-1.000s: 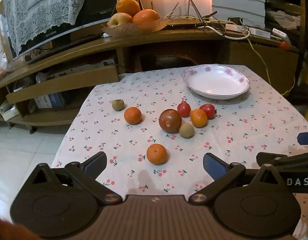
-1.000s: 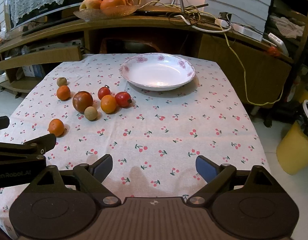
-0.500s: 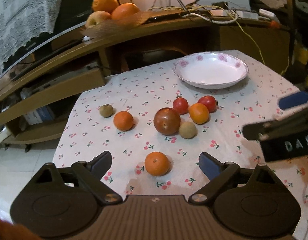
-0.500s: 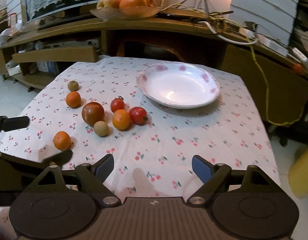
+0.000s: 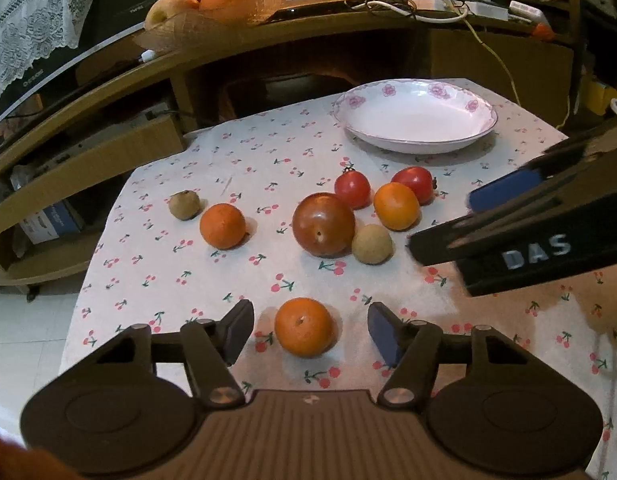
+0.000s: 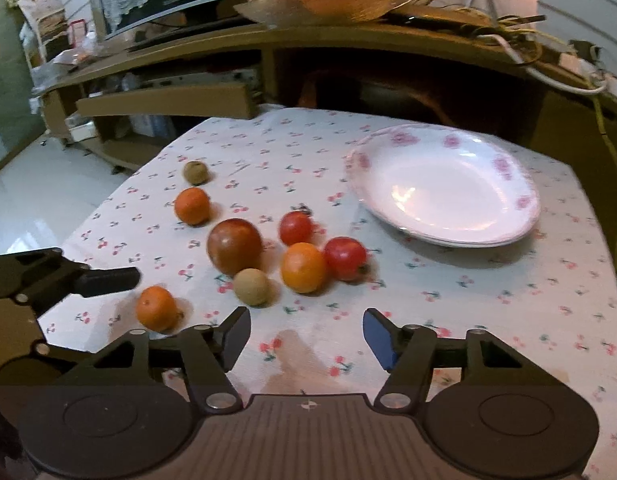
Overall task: Organize fruits
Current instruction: 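Grasp a tangerine with the left tool while the right tool grasps the small tan fruit, then carry both fruits over the white plate and open both tools to drop them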
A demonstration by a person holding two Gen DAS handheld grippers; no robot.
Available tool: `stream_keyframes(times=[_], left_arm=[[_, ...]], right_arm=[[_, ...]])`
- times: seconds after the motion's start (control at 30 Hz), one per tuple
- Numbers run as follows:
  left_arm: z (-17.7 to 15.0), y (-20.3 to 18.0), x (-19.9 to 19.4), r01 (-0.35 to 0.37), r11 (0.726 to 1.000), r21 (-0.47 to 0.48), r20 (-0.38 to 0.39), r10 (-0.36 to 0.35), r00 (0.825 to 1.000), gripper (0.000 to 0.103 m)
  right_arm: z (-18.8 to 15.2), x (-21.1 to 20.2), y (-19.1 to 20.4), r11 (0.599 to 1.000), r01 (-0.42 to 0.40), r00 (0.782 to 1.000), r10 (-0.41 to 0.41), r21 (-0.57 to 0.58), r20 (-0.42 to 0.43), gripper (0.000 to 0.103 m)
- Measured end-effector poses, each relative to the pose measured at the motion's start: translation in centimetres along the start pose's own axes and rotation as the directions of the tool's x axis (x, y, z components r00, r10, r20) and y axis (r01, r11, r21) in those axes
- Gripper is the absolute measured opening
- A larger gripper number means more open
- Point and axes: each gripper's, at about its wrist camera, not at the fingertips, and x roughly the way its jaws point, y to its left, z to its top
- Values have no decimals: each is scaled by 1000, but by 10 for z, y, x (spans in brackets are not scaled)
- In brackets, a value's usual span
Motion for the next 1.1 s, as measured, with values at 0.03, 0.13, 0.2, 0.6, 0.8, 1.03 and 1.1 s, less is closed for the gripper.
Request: stream_keyframes(times=[0.03, 0.13, 0.2, 0.6, 0.8, 1.03, 1.1], left_arm=[[0, -1, 0, 0, 1000, 8, 3, 0, 1000, 67], [1, -2, 1, 5, 1000, 16, 7, -5, 1000, 64], [1, -1, 1, 20, 1000, 5, 4, -20, 1000, 60], [-3, 7, 0, 55, 998, -30, 3, -55, 998, 55], [-4, 8, -2, 57, 998, -37, -5, -57, 998, 54], [0, 13, 0, 79, 995, -60, -29, -81, 996, 40], [1, 11, 0, 75, 996, -53, -33, -77, 997, 36]], right_arm=[[2, 2, 1, 1000, -15, 1000, 15, -2, 0, 59], [6, 8, 4, 998, -61, 998, 61, -6, -2, 53], [7, 12, 7, 997, -77, 997, 77, -13, -12, 48], [13, 36, 19, 993, -112, 993, 110, -37, -45, 39], [14, 37, 20, 994, -90, 995, 88, -59, -45, 31], [14, 33, 16, 995, -80, 995, 77, -56, -56, 26], [14, 29, 15, 995, -80, 996, 77, -55, -48, 26]])
